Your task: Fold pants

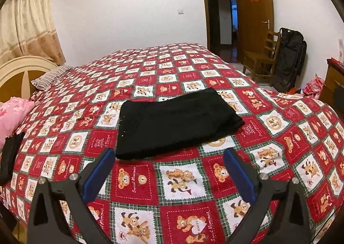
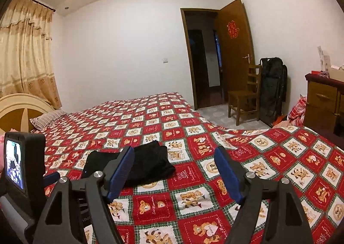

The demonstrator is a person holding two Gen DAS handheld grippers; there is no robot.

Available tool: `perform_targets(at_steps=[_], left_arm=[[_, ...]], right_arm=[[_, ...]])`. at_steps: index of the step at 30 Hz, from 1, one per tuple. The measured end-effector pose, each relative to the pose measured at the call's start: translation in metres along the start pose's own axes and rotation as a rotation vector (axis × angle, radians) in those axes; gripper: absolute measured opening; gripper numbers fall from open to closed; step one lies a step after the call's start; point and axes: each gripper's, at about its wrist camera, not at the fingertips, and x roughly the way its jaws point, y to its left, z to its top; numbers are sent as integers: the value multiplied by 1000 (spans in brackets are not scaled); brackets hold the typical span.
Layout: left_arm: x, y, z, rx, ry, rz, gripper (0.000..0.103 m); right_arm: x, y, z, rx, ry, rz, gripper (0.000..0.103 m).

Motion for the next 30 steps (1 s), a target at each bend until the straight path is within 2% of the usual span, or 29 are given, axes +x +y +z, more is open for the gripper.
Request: perform_targets(at_steps=[6,30], left_arm=[[-2,0,-1,4,5,4,103],[4,3,-5,5,26,10,103]], right_arm=[[9,-4,-5,26,48,-4,78],[10,-5,-10,29,62,-4,78]])
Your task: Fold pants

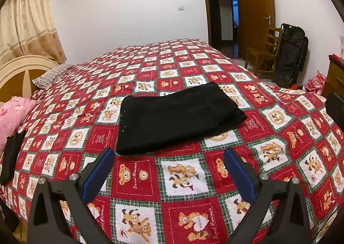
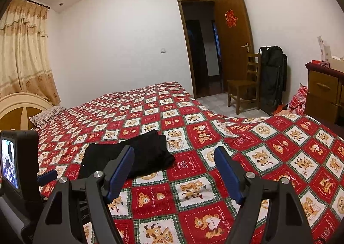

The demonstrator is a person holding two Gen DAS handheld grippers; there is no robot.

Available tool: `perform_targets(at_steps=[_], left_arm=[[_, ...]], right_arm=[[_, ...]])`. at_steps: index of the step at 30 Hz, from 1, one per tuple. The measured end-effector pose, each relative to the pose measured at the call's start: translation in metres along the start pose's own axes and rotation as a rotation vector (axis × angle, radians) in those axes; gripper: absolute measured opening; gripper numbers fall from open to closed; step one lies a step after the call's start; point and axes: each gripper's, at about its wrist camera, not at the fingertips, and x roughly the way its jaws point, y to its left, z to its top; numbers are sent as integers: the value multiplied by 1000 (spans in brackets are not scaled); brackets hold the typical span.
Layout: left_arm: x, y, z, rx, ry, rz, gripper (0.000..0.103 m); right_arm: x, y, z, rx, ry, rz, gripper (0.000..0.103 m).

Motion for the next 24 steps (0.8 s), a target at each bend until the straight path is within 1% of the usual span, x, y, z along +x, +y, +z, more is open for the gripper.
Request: perform_targets(at_steps=[21,24], left_arm=[[0,1,0,3,-4,2,103],[-1,2,1,-2,-18,-1,103]], right_arm=[[1,0,-1,1,-2,-2,78],[1,-1,-1,5,-7,-3,78]])
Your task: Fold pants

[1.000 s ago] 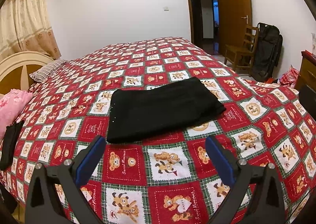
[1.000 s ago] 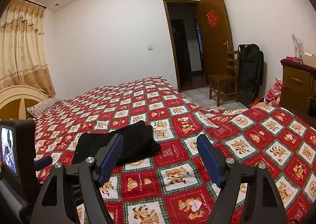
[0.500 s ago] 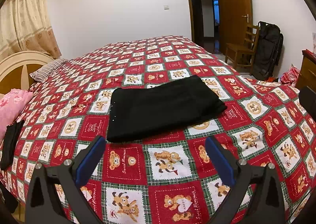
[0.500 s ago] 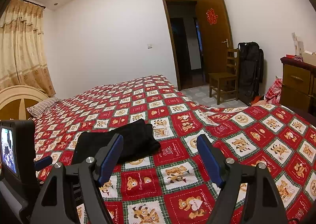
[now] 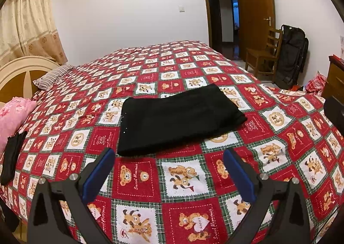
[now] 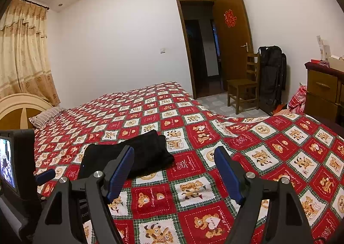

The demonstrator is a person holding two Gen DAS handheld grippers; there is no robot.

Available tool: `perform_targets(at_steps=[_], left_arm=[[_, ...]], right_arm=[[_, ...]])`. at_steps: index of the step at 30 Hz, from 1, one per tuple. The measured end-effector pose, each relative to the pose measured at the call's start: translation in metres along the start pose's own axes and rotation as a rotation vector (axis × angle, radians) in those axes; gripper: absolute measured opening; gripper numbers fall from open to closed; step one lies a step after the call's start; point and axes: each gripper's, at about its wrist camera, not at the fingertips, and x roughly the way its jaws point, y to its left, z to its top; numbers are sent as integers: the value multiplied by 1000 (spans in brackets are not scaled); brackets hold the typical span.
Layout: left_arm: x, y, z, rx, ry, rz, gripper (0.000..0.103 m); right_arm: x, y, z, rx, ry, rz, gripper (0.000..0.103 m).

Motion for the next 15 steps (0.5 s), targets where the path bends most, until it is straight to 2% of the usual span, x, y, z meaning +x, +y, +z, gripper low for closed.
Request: perform_targets(at_steps=[3,7,15], left_arm=[[-4,-2,3,12,-21,-7,103],[-8,-5,6,33,-62,21,103],[-3,-3,7,4,-31,-16,103]], right_arm=[[-1,0,-1,3,-5,-5,78],[-2,-1,0,7,-6,-10,78],[-3,-1,1,7,-8,-13,78]])
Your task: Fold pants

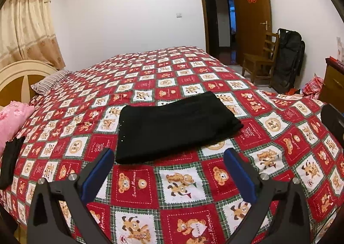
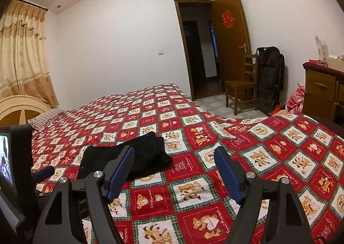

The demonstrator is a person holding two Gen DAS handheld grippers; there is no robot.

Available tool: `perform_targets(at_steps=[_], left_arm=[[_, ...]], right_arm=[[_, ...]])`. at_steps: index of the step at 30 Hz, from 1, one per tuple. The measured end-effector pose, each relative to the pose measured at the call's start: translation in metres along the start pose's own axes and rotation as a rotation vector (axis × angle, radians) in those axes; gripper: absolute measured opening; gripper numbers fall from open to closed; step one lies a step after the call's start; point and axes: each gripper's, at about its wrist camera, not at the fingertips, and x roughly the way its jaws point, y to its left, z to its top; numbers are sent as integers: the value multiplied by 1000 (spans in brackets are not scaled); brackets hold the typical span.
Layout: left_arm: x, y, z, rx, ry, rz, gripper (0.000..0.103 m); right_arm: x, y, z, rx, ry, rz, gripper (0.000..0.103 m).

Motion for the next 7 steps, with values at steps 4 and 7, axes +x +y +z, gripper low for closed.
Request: perform_targets(at_steps=[4,7], left_arm=[[0,-1,0,2,-3,11,103],[1,-2,0,11,-4,23,103]], right_arm=[[0,0,0,1,3,0,78],[1,0,0,3,5,-2,78]])
